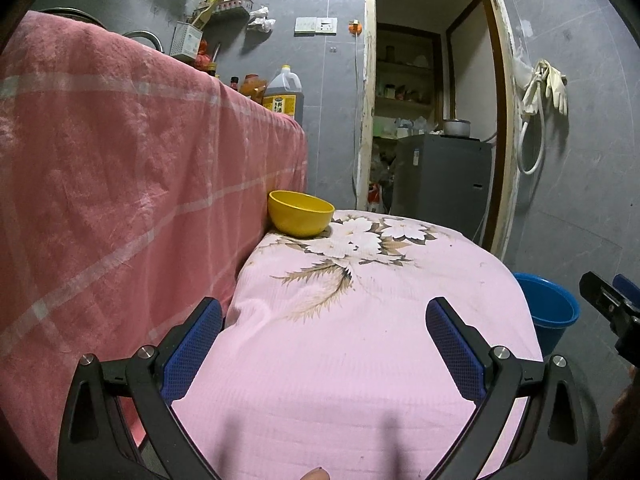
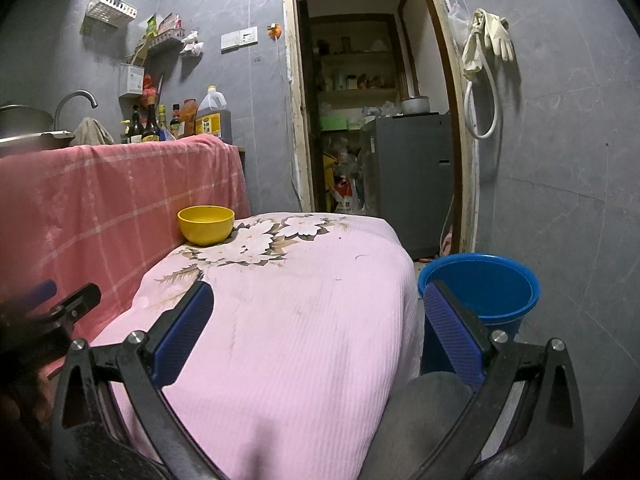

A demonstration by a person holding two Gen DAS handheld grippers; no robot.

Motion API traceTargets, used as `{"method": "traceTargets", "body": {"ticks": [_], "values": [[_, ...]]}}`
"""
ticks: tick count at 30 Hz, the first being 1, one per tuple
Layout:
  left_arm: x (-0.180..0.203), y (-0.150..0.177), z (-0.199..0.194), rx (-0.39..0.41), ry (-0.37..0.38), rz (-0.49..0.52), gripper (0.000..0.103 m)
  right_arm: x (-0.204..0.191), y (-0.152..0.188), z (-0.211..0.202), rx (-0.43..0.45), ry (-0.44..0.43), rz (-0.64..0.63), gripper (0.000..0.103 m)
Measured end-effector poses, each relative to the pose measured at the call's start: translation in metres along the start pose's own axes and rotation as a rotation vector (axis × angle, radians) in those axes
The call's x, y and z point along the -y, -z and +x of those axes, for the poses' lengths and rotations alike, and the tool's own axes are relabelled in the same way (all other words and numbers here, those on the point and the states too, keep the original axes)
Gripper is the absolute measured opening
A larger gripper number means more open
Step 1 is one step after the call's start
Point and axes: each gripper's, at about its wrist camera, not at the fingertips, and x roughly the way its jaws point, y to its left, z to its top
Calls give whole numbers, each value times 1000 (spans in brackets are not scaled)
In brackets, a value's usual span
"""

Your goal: Collect trash

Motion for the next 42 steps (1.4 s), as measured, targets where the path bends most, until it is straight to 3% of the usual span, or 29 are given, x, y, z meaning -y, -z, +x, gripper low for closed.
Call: {"method": "traceTargets", "body": {"ticks": [42], "values": [[-7,4,-1,3,4,3,100,3,7,-1,-24,6,25,103]]}}
